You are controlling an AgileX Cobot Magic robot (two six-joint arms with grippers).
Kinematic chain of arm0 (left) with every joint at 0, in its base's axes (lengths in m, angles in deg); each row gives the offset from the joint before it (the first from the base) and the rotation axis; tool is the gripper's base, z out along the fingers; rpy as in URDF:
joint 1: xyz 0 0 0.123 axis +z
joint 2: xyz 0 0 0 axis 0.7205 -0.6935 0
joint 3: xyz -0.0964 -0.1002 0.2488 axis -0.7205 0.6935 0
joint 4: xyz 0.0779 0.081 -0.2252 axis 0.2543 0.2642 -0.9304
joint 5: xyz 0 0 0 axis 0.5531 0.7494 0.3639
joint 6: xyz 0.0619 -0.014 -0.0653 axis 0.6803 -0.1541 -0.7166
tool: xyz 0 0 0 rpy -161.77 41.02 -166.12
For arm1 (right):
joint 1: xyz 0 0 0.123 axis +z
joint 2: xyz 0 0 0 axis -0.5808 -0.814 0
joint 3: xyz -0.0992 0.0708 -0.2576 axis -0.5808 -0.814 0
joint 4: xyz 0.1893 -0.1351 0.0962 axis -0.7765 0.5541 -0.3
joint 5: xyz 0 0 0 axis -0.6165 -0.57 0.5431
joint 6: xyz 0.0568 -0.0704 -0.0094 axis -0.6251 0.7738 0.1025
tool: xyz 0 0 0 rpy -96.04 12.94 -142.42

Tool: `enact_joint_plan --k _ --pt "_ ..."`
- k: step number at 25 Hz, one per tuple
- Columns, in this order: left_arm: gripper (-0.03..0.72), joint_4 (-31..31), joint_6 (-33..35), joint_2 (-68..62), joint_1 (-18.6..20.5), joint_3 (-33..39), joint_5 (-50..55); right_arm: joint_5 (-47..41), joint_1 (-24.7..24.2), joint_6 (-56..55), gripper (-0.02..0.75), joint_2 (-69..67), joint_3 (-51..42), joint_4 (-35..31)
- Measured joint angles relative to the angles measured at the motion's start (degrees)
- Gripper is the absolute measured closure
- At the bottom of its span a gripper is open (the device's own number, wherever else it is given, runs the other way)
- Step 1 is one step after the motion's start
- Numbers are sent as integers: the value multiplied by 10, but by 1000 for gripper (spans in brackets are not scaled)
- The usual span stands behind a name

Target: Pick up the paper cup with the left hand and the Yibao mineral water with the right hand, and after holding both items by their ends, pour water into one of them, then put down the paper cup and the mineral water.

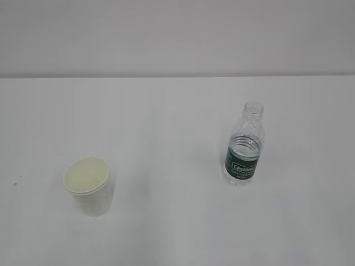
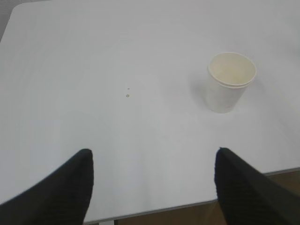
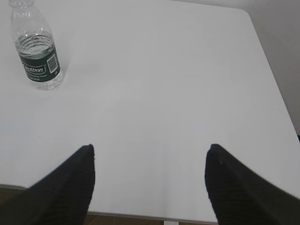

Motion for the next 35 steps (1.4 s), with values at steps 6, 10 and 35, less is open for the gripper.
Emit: enact_joint_plan --k 6,10,35 --pt "116 0 0 0 0 0 0 0 0 0 185 0 0 0" --pt "116 0 0 0 0 0 0 0 0 0 185 0 0 0" --pt "157 0 0 0 0 0 0 0 0 6 186 0 1 12"
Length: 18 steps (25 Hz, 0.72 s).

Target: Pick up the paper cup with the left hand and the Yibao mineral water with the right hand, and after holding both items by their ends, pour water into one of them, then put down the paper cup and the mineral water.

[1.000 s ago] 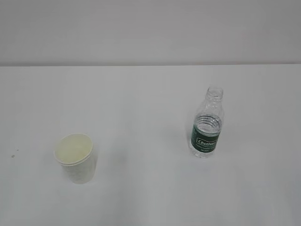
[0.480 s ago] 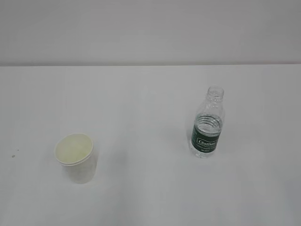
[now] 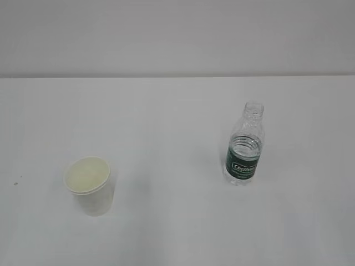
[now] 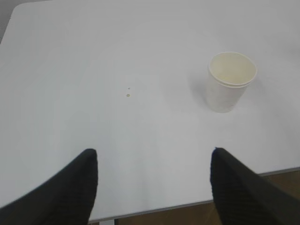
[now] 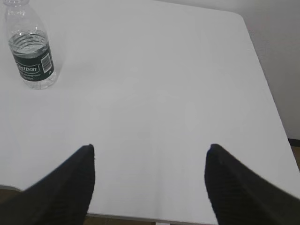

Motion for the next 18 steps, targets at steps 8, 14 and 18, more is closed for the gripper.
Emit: enact_joint_plan --k 8,14,18 --pt "158 -6 0 0 0 -12 -32 29 0 7 186 0 30 -2" --pt "158 -8 1 0 0 -18 -84 76 0 14 186 0 47 -14" --pt "158 -10 2 0 0 -18 -126 114 0 29 186 0 48 -32"
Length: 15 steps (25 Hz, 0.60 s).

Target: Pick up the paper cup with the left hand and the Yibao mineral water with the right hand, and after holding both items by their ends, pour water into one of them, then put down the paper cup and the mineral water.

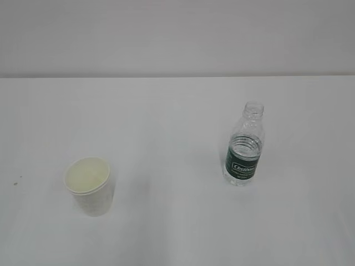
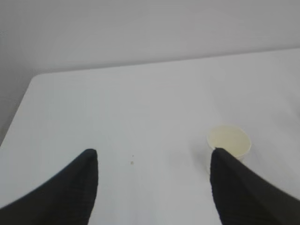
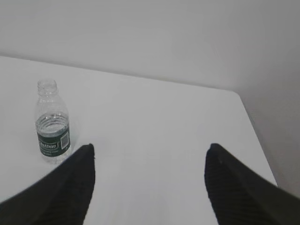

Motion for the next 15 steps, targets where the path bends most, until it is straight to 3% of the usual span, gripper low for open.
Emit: enact_joint_plan --k 15 --pt "158 -3 0 -24 0 0 -77 57 0 19 186 -12 0 -40"
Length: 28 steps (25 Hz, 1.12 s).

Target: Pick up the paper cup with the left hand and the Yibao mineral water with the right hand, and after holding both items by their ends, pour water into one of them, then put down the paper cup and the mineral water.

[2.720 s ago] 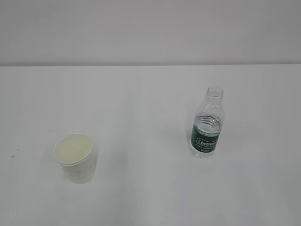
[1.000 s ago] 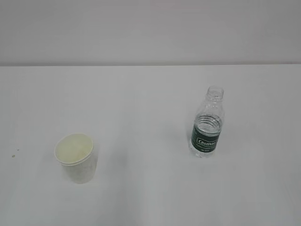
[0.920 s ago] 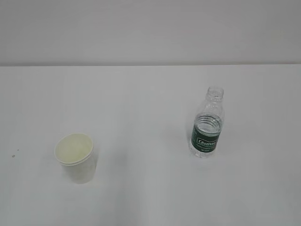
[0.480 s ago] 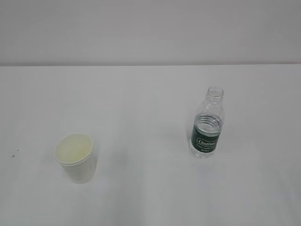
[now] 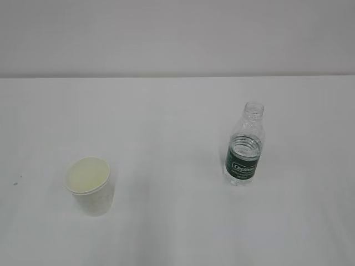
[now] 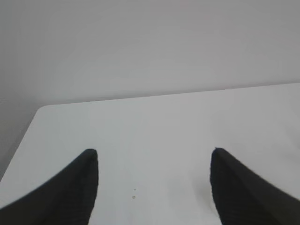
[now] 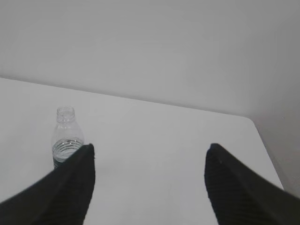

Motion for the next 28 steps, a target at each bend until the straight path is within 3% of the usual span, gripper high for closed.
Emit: enact_joint_plan --k 17,28 --pt "158 12 0 -124 0 0 -117 98 1 5 186 -85 0 -46" --pt "158 1 0 -140 0 0 -128 153 1 30 186 -85 -16 -56"
